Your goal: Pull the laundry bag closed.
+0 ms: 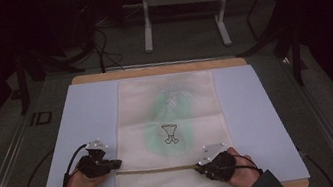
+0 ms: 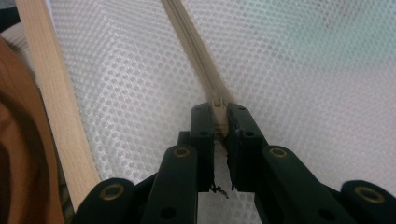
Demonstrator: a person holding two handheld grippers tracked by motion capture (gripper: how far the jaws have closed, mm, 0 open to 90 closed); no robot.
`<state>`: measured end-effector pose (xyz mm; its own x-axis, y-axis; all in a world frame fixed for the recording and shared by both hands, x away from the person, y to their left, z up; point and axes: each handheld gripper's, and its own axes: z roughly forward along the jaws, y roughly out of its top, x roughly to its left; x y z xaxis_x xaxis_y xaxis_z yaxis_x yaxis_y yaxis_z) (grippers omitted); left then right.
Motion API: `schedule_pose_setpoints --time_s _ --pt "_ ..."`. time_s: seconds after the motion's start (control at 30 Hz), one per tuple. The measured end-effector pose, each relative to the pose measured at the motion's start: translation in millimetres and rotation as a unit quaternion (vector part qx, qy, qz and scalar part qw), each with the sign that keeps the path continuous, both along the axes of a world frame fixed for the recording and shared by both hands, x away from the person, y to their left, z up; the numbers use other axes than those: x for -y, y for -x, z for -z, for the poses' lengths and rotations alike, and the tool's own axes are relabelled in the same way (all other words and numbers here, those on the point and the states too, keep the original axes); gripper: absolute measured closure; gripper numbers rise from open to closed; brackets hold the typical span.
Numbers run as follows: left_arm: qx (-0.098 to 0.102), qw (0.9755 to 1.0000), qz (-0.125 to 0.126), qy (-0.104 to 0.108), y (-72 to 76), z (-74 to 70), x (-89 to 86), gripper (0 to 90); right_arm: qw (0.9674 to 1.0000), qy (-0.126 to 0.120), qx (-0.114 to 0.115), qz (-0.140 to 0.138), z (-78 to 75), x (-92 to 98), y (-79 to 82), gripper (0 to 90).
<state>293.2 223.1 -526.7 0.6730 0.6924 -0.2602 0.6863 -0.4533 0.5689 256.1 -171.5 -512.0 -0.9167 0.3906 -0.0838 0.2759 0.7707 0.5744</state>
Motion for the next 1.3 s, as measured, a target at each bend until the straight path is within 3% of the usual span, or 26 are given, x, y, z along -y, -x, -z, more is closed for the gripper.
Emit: schedule_pose_setpoints --time_s 1.3 --pt "-0.001 1.0000 -0.001 0.003 -0.2 0.3 -0.5 90.0 0.9991 -0.001 -0.006 0.043 -0.5 38.0 3.2 82.3"
